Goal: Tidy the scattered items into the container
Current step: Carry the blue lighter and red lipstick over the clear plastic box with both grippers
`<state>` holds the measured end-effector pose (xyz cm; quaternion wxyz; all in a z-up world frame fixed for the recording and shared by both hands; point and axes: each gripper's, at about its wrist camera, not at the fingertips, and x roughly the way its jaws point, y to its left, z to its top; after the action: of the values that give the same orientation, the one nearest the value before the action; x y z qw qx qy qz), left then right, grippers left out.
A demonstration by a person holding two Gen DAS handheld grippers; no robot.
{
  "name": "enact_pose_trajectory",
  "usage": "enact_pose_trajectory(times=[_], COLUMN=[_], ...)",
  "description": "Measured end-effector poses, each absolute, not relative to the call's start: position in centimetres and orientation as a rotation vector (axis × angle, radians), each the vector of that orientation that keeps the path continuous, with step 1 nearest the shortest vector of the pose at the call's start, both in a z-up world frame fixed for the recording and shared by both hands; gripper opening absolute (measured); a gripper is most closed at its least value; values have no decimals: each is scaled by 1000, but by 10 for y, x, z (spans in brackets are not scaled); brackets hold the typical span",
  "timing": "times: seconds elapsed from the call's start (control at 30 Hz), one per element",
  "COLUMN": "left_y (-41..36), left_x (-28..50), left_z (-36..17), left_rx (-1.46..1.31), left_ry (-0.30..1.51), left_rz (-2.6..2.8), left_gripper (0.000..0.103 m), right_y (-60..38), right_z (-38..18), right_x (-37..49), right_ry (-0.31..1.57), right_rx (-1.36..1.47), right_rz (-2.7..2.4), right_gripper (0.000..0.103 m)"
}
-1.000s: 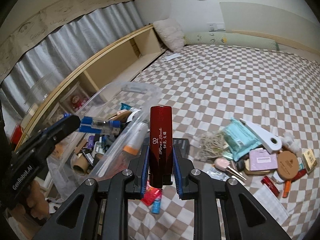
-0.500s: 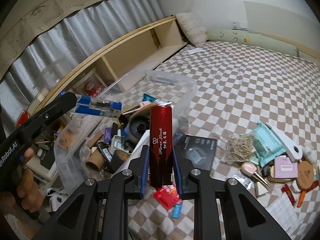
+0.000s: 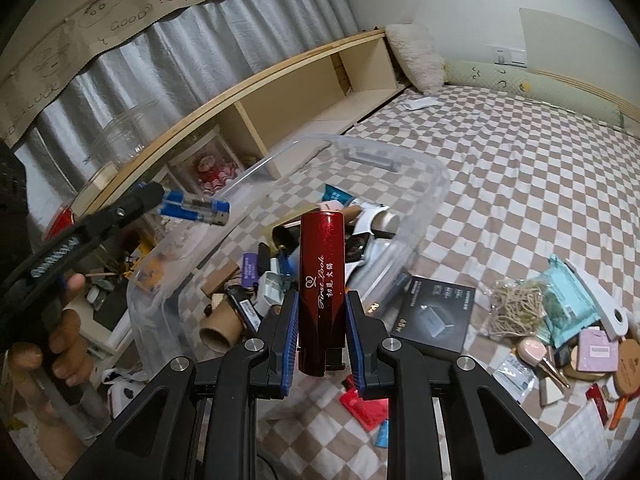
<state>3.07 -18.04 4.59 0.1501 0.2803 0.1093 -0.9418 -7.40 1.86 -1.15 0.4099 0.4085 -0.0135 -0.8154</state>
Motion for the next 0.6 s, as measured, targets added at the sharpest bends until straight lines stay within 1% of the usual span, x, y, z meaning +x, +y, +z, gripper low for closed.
enact_pose_trajectory(times=[0.17, 0.6], left_y=[-192, -204], left_x=[25, 11], left_z=[30, -5], left_rx=[871, 1094], left_ry=[288, 294], left_rz=[-2646, -2571], left_gripper=[11, 12], right_y=[8, -12], right_z=[-11, -7], right_x=[-71, -65], right_ry=[-24, -9], right_rx=[1020, 991], right_rz=[-2032, -2000], right_gripper=[23, 23])
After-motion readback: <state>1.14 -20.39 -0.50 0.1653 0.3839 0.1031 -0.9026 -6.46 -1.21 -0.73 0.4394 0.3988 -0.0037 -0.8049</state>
